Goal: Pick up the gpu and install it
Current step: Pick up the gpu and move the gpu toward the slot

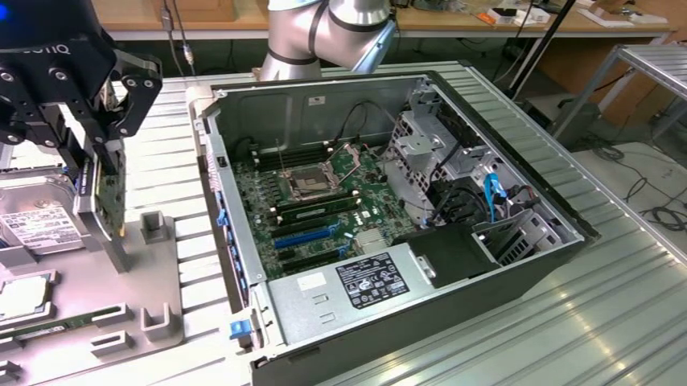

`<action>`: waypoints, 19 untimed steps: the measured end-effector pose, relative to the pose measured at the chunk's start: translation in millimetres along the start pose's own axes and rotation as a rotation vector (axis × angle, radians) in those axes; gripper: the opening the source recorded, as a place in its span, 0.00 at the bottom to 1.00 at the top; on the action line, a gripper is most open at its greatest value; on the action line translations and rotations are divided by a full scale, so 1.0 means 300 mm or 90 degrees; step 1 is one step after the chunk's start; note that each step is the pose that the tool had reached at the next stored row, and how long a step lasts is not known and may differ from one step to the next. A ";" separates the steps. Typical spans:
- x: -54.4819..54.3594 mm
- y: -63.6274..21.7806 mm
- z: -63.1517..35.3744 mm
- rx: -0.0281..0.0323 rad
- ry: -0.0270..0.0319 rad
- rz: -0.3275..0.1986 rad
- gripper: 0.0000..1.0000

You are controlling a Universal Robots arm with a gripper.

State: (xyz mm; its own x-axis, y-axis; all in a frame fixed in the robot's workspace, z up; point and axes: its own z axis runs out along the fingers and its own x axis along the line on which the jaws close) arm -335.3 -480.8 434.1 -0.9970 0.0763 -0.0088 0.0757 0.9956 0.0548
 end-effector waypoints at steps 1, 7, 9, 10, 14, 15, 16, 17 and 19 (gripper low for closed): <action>-0.002 0.000 0.000 0.0000 0.0001 0.000 0.27; -0.024 0.002 0.001 -0.0001 0.0000 0.000 0.27; -0.028 0.002 0.001 0.0000 0.0000 0.000 0.27; -0.030 0.002 0.001 0.0000 0.0000 0.000 0.27; -0.041 0.003 0.001 0.0001 0.0000 0.000 0.27; -0.043 0.003 0.001 0.0001 0.0000 0.000 0.27; -0.046 0.004 0.001 0.0001 0.0000 0.000 0.27; -0.048 0.004 0.001 0.0000 0.0000 0.000 0.27; -0.054 0.004 0.001 0.0000 0.0000 0.000 0.27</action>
State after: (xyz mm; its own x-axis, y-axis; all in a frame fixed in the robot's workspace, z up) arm -319.0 -480.8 434.0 -0.9970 0.0764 -0.0088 0.0758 0.9956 0.0547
